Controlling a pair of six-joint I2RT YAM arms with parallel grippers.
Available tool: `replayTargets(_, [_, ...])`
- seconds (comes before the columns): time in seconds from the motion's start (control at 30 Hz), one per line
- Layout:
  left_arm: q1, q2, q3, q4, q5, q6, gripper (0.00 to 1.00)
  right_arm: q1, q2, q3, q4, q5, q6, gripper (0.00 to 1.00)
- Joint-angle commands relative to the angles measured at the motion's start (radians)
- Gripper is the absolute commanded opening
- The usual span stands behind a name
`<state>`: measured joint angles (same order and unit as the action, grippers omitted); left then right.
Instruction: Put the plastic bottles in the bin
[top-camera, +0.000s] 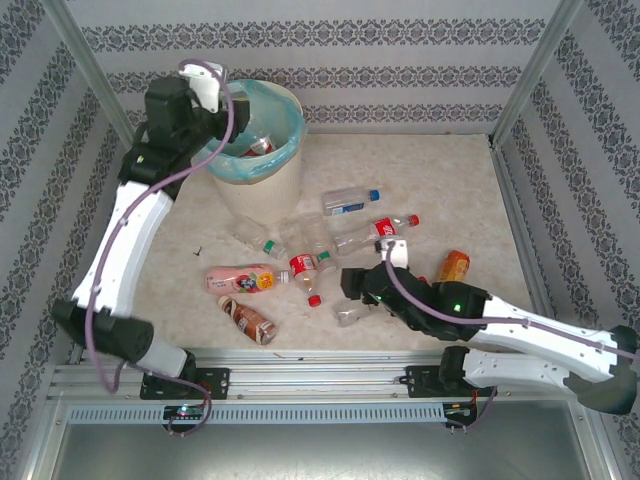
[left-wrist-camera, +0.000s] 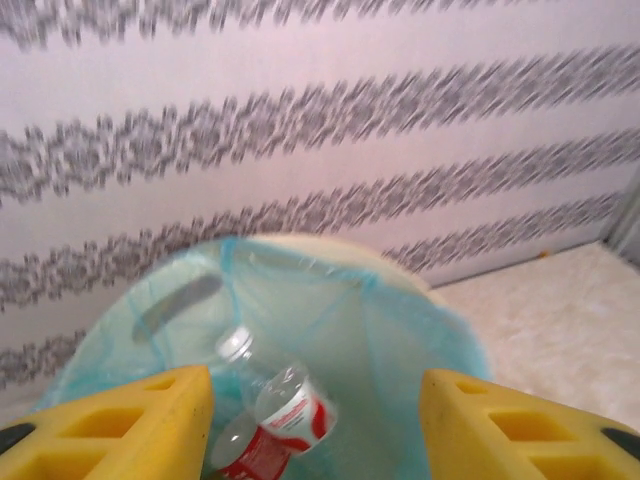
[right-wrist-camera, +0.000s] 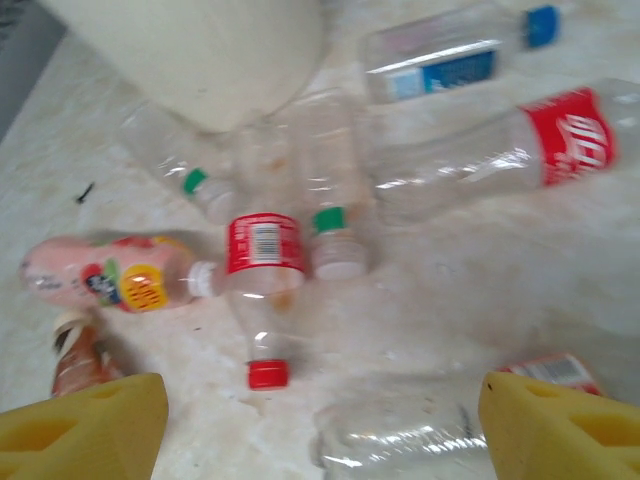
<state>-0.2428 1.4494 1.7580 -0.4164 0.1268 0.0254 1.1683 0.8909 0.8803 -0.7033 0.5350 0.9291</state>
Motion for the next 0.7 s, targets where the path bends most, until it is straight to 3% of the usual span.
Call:
replayTargets(0.0, [-0.09, -0.14, -0.114, 0.114, -0.014, 0.045, 0.58, -0.001, -0.023, -0.051, -0.167, 0.024, 0.163, 0.79])
replayTargets(0.17, [-0.245, -0.294, -0.314, 0.086, 0.067, 0.108, 0.59, 0.002, -0.021, -0.129, -0.134, -0.066, 0.236, 0.83])
replayTargets(0.27, [-0.274, -0.395, -0.46, 0.099, 0.221, 0.081, 0.61, 0.01, -0.037, -0.165, -0.086, -0.066, 0.26, 0.83])
replayTargets(0.43, [-0.287, -0.507, -0.719, 0.224, 0.343, -0.072, 0.6, -0.005, -0.04, -0.207, -0.045, -0.078, 0.31, 0.83])
replayTargets(0.67, [-0.369, -0.515, -0.757, 0.074, 0.303, 0.02, 0.66, -0.035, -0.031, -0.236, -0.107, -0.073, 0.536, 0.82])
